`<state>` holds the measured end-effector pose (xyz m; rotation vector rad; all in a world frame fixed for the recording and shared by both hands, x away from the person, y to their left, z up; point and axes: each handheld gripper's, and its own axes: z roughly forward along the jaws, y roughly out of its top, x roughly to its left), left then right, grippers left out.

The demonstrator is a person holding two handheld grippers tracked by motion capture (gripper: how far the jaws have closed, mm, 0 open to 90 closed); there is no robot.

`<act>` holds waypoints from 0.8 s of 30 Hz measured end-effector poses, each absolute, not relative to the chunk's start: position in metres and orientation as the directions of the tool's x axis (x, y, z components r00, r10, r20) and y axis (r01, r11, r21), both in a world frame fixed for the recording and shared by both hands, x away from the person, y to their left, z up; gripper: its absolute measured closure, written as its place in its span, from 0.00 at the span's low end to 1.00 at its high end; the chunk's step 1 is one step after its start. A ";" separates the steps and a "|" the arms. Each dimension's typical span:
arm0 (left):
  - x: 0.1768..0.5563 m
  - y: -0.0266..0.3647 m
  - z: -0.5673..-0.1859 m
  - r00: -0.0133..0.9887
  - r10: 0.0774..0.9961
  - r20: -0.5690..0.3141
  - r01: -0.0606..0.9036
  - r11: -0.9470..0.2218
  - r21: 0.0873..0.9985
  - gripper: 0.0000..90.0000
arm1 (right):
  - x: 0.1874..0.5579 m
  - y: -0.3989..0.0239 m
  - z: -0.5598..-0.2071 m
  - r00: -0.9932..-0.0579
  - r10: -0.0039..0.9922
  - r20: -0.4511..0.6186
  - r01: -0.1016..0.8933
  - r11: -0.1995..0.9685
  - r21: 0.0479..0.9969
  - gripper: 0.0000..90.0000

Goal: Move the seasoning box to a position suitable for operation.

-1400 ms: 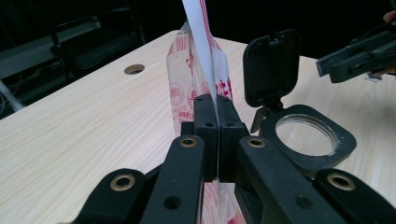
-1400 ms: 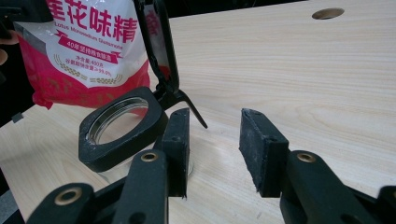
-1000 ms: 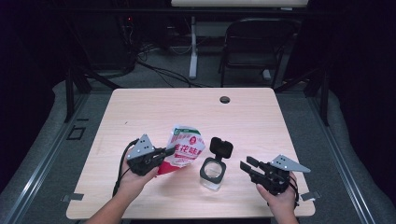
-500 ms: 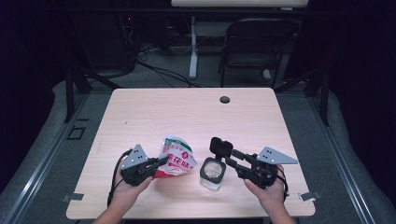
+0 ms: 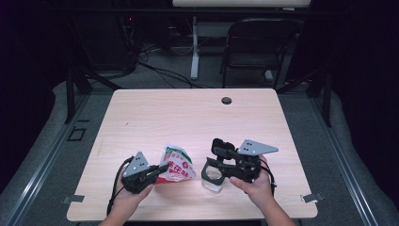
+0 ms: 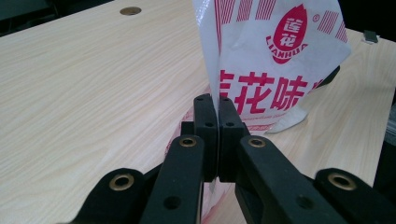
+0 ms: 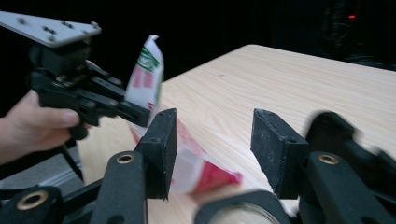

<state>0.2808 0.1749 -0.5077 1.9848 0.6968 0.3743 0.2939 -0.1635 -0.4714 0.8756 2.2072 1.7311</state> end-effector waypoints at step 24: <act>0.275 0.176 -0.512 0.791 0.611 -0.035 0.330 -0.378 0.865 1.00 | 0.298 -0.089 -0.473 -0.884 0.401 0.239 0.329 0.172 0.929 0.58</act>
